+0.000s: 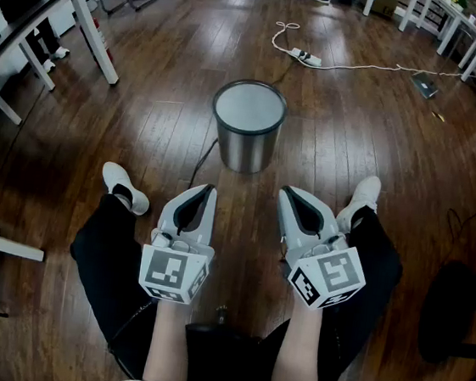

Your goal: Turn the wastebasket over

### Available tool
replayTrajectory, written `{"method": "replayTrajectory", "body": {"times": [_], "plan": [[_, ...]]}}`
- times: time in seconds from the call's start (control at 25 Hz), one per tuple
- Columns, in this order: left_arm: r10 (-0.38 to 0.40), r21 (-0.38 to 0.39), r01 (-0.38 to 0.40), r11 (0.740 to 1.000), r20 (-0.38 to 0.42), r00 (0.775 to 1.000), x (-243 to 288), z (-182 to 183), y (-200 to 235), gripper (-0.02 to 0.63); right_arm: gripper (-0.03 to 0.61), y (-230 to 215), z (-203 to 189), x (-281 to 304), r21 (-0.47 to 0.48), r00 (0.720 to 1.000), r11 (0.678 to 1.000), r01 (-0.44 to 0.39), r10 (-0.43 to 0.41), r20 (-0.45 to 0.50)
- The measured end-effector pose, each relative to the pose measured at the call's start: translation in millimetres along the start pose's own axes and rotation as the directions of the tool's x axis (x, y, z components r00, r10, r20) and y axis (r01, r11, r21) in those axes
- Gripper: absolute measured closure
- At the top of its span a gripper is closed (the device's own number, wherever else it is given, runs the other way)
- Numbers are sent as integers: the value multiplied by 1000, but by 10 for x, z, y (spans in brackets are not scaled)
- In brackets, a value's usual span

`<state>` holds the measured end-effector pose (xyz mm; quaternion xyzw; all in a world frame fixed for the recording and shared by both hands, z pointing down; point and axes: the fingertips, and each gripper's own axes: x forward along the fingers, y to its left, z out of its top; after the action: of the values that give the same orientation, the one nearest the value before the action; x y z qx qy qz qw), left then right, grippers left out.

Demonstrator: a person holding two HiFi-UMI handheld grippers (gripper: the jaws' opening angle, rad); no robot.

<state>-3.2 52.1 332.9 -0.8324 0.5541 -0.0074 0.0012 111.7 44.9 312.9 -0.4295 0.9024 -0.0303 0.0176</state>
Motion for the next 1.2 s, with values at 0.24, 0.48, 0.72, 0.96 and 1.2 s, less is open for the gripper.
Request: {"method": "replayTrajectory", "body": {"times": [0.24, 0.48, 0.72, 0.96, 1.2], "plan": [[15, 12, -15, 1000, 4, 1000, 675, 185, 781, 597, 586, -327, -8, 849, -28, 998, 999, -16, 15, -55], [19, 25, -19, 999, 22, 1000, 1367, 306, 1437, 597, 586, -737, 123, 1748, -68, 997, 997, 20, -25, -73], [73, -33, -72, 997, 43, 996, 1928, 177, 2098, 566, 586, -749, -99, 2576, -161, 986, 984, -75, 49, -161], [74, -23, -74, 997, -22, 997, 2246, -238, 2370, 433, 405, -613, -948, 3007, -191, 915, 963, -188, 101, -390], [127, -76, -133, 988, -74, 989, 2234, -581, 2571, 371, 405, -466, -1779, 3415, -190, 815, 939, -286, 134, -563]]}}
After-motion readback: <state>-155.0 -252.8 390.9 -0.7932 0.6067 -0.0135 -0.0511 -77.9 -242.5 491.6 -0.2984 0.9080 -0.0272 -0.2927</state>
